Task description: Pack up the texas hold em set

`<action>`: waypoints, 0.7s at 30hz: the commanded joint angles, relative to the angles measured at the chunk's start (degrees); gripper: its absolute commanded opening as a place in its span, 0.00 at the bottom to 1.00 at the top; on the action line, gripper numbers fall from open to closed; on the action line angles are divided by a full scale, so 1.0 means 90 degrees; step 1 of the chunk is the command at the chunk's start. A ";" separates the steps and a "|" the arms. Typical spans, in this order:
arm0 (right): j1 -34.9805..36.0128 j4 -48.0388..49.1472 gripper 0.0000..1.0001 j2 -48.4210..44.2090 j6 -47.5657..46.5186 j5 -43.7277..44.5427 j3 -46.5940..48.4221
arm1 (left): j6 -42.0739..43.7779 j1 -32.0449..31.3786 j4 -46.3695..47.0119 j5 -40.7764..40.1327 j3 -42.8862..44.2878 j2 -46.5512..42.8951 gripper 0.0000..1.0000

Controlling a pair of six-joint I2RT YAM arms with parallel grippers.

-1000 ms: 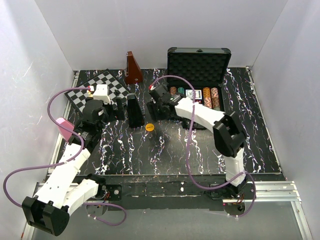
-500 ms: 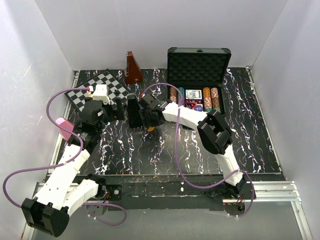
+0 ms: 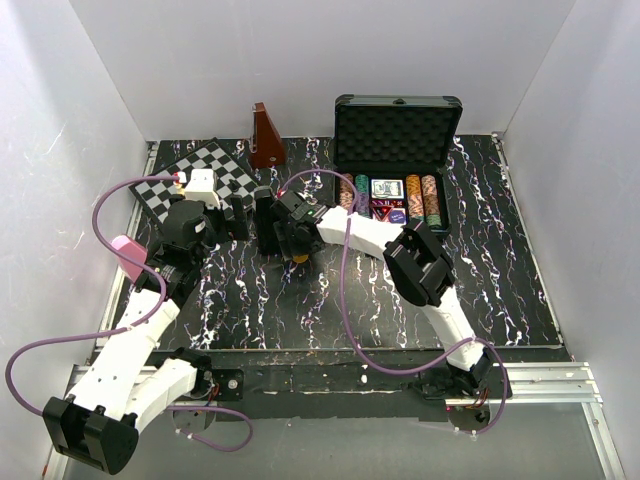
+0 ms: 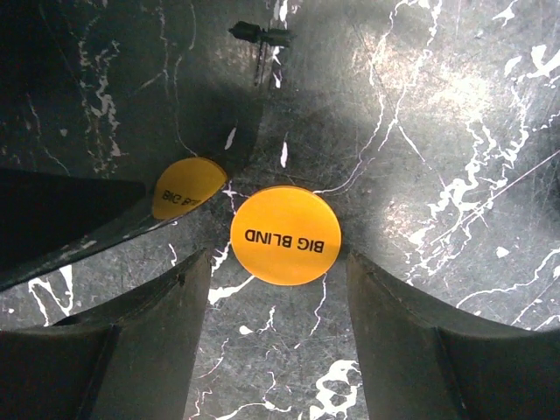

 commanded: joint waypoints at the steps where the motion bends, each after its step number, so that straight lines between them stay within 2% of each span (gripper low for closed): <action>1: 0.0022 0.0028 0.70 0.0203 0.0042 0.0271 0.0418 | 0.0058 -0.0010 0.0029 -0.0118 -0.0009 -0.0132 0.98; 15: 0.0198 -0.0441 0.68 0.0545 -0.0144 0.0818 0.0633 | 0.0058 -0.0010 0.0019 -0.0118 0.0001 -0.0142 0.98; 21: 0.0227 -0.0529 0.66 0.0399 -0.0085 0.0652 0.0370 | 0.0058 -0.0010 0.0010 -0.0118 0.0001 -0.0152 0.98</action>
